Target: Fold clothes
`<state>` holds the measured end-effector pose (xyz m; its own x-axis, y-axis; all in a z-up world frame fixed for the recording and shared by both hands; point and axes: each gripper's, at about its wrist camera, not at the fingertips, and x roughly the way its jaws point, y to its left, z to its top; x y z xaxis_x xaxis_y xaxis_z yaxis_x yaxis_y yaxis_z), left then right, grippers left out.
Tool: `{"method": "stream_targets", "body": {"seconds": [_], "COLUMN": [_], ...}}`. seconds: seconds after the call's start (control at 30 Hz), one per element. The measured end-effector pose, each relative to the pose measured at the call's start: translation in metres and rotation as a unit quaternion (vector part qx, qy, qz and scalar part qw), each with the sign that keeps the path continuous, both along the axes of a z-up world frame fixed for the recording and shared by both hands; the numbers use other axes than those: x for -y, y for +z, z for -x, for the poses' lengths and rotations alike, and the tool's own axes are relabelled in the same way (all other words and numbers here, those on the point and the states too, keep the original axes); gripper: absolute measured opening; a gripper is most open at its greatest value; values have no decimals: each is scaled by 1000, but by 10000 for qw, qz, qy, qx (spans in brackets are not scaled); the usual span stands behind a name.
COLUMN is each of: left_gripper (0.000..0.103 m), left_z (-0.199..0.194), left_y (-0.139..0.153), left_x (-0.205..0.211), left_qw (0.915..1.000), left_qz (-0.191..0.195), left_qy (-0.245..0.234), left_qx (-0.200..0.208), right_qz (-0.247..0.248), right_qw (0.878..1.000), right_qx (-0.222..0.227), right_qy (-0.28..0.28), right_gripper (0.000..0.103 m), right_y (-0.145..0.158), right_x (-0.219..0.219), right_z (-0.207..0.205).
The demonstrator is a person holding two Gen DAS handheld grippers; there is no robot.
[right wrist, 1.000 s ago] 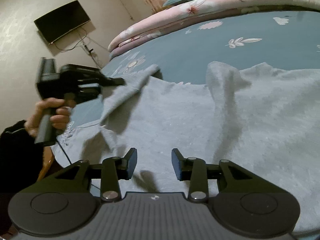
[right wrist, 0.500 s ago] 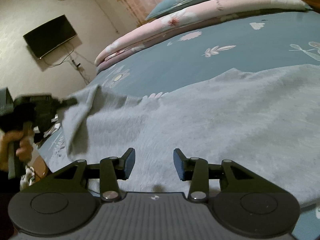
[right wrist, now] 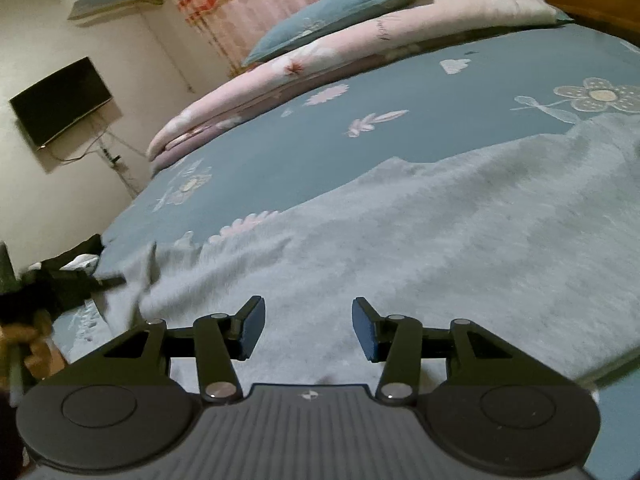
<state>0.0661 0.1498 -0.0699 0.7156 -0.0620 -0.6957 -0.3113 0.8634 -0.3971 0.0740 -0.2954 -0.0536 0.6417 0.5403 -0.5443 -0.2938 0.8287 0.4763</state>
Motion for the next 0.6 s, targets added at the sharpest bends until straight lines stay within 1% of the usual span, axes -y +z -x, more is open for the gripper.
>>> {"method": "stream_targets", "body": {"seconds": [0.03, 0.07, 0.2, 0.27, 0.33, 0.37, 0.43, 0.47, 0.5, 0.57, 0.6], "left_gripper": [3, 3, 3, 3, 4, 4, 4, 4, 4, 4, 4], "left_z": [-1, 0, 6, 9, 8, 5, 3, 3, 2, 2, 3], "left_y": [-9, -12, 2, 14, 15, 11, 3, -1, -4, -4, -4], "left_x": [-4, -8, -18, -19, -22, -22, -23, -23, -23, -25, -26], "left_qw": [9999, 9998, 9994, 9992, 9993, 9994, 9993, 9991, 9989, 9987, 9986], "left_qz": [83, 141, 297, 344, 322, 324, 362, 392, 421, 472, 499], "left_qy": [63, 115, 151, 84, 56, 58, 74, 85, 95, 110, 115], "left_qx": [-121, -130, 54, 195, 179, 84, -64, -125, -170, -152, -145], "right_qz": [16, 40, 277, 661, 1350, 1694, 2458, 2825, 3076, 3557, 3709], "right_qw": [10000, 10000, 9996, 9975, 9882, 9807, 9575, 9426, 9285, 8958, 8835], "right_qx": [-20, -25, 51, 219, 541, 699, 934, 1047, 1149, 1343, 1386], "right_qy": [-33, -54, -70, 99, 486, 682, 1188, 1439, 1732, 2304, 2503], "right_gripper": [53, 53, 53, 53, 53, 53, 51, 51, 51, 51, 51], "right_y": [-1, -1, 3, 9, 15, 17, 18, 18, 15, 10, 5], "right_x": [2, 3, 8, 5, -6, -11, -25, -32, -38, -51, -55], "right_z": [0, 0, 2, 4, 8, 10, 16, 20, 25, 35, 38]}}
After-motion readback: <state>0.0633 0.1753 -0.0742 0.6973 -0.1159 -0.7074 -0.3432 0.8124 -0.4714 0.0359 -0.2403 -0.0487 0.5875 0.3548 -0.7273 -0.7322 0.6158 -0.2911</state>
